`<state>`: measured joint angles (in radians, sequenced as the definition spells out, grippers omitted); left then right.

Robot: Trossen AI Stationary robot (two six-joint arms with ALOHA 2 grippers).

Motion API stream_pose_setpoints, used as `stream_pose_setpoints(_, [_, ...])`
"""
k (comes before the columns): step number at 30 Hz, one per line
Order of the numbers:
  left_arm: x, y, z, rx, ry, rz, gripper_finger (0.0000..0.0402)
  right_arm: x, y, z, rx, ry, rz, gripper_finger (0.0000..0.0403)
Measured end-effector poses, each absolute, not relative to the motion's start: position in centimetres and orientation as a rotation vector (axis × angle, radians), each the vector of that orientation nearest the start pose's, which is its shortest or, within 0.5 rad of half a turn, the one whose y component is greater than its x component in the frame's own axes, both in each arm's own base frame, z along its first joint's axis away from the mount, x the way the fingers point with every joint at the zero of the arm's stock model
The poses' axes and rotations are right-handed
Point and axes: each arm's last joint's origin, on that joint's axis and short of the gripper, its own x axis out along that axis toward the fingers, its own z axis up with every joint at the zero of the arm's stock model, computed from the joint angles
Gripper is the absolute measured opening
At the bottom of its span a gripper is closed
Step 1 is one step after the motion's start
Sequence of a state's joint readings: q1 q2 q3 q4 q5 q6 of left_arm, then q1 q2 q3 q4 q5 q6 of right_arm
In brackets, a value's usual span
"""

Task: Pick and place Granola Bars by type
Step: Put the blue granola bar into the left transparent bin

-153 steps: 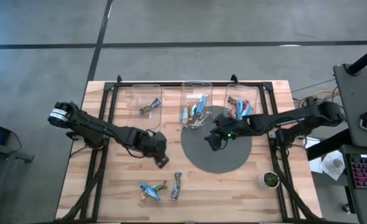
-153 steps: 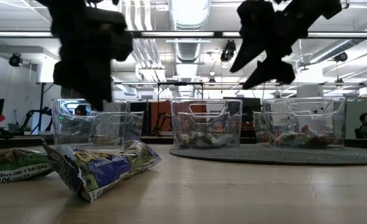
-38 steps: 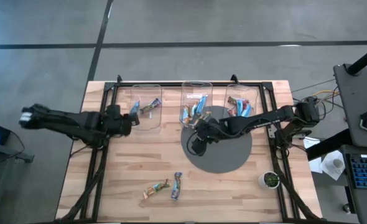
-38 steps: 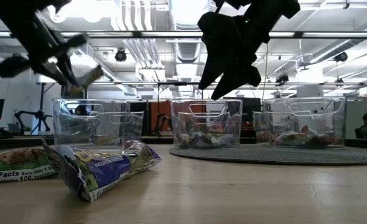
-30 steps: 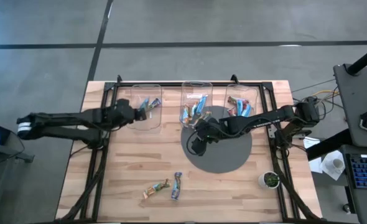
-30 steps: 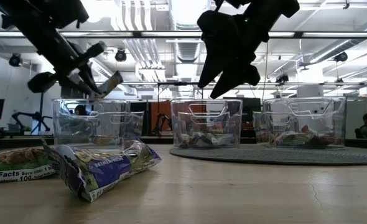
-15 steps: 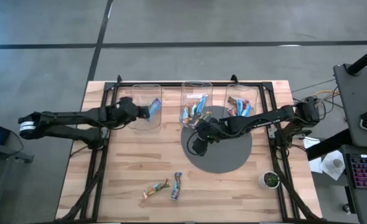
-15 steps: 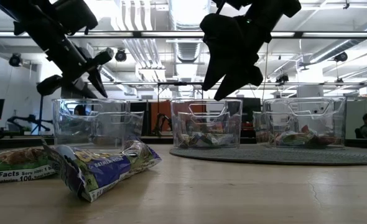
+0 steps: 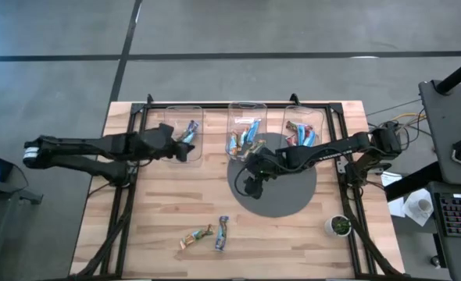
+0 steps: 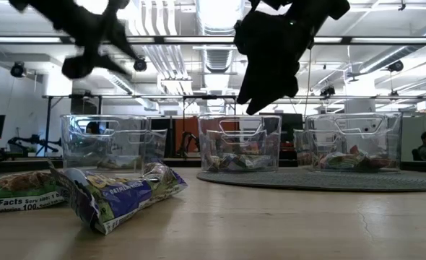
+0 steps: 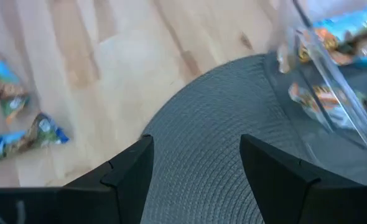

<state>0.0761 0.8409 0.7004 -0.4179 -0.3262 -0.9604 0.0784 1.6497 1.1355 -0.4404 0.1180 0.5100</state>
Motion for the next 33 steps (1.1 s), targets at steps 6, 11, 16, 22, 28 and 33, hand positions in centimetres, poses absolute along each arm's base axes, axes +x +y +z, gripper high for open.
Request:
stream_pose_setpoints(6, [17.7, -1.9, 31.4, -0.722, 0.263, 0.46, 0.0148, 34.0, 2.7, 22.2, 0.329, 0.928, -0.133, 0.0228])
stream_pose_setpoints(11, [17.3, -4.6, 31.8, -0.705, 0.256, 0.398, 0.0148, 35.5, 4.5, 23.2, 0.488, 0.945, 0.055, 0.0224])
stream_pose_setpoints(16, [16.9, -6.2, 31.0, -0.709, 0.277, 0.362, 0.0148, 37.6, 6.2, 23.5, 0.413, 0.999, 0.098, 0.0224])
stream_pose_setpoints(22, [16.6, -6.8, 30.8, -0.692, 0.298, 0.328, 0.0148, 40.6, 8.7, 22.6, 0.2, 1.085, 0.223, 0.0224])
stream_pose_setpoints(28, [16.1, -8.0, 30.4, -0.715, 0.361, 0.224, 0.0149, 42.8, 9.9, 21.1, 0.144, 1.223, 0.235, 0.0229])
stream_pose_setpoints(33, [15.6, -9.2, 29.7, -0.737, 0.399, 0.176, 0.0149, 44.2, 11.1, 19.6, 0.027, 1.246, 0.32, 0.0245])
